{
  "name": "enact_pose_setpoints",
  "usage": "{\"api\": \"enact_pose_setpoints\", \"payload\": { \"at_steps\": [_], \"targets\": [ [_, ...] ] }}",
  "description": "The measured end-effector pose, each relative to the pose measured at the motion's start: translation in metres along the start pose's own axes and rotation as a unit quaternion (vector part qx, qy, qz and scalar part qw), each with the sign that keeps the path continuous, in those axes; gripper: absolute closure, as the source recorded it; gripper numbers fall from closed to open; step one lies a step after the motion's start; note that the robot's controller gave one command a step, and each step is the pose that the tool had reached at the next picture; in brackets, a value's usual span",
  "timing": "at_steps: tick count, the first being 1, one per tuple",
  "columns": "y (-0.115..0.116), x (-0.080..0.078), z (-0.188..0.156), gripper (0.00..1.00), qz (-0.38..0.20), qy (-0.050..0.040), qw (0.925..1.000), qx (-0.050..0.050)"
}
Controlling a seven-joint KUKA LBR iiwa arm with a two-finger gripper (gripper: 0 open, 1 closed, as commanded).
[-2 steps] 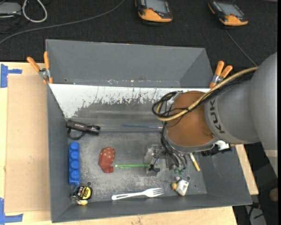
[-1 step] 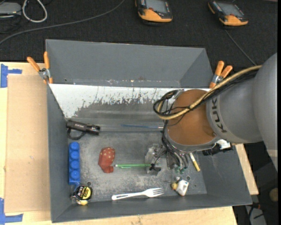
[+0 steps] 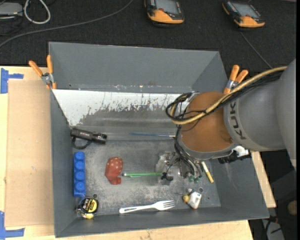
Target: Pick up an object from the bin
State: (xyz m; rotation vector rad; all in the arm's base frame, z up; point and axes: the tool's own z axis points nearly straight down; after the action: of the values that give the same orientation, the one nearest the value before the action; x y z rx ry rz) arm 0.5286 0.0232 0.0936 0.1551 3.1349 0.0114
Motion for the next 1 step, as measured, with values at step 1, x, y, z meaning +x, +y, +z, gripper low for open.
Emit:
{"api": "enact_pose_setpoints", "payload": {
  "at_steps": [1],
  "targets": [
    [0.0001, 0.0000, -0.0066, 1.00, 0.000, 0.0003, 1.0000, 0.000]
  ]
}}
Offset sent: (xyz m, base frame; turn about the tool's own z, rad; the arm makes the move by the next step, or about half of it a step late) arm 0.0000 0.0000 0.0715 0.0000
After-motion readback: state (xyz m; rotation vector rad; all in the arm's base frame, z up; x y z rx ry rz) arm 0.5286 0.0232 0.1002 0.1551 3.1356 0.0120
